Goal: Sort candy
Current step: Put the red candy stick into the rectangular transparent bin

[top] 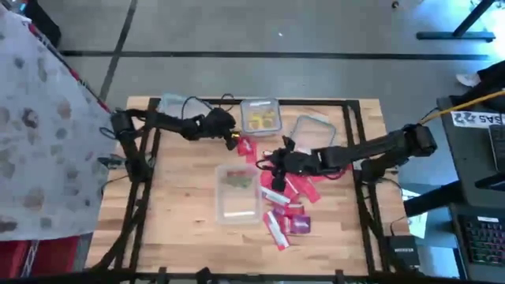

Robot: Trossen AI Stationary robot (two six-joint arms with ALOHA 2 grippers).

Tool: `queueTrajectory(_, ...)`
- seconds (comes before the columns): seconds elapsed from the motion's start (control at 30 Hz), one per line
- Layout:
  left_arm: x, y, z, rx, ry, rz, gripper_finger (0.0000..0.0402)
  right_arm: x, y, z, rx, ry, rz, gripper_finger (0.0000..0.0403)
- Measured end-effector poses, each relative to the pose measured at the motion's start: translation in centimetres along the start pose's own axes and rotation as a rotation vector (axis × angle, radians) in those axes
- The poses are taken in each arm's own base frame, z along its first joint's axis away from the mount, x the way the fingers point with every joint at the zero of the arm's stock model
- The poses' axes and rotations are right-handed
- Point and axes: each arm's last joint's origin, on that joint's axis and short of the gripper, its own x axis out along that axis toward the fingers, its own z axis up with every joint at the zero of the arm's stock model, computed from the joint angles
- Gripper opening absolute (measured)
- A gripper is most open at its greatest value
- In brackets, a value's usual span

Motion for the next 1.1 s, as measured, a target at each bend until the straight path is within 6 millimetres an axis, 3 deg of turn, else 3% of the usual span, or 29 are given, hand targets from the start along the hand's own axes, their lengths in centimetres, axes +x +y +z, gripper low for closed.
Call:
queueTrajectory(0.4, -0.1, -0.3, 0.3, -0.054, -0.022, 0.116, 0.0143, -0.2, 0.3, -0.1, -0.01, 0.001, -0.004, 0.0127)
queueTrajectory(0.7, 1.4, 0.9, -0.9, -0.098, 0.01, 0.02, 0.0143, -0.1, 0.3, -0.1, -0.005, -0.003, -0.002, 0.0127)
queueTrajectory(1.1, 2.5, 0.3, -1.1, -0.114, -0.034, -0.07, 0.0143, -0.2, 0.5, -0.1, -0.005, 0.001, 0.003, 0.0127)
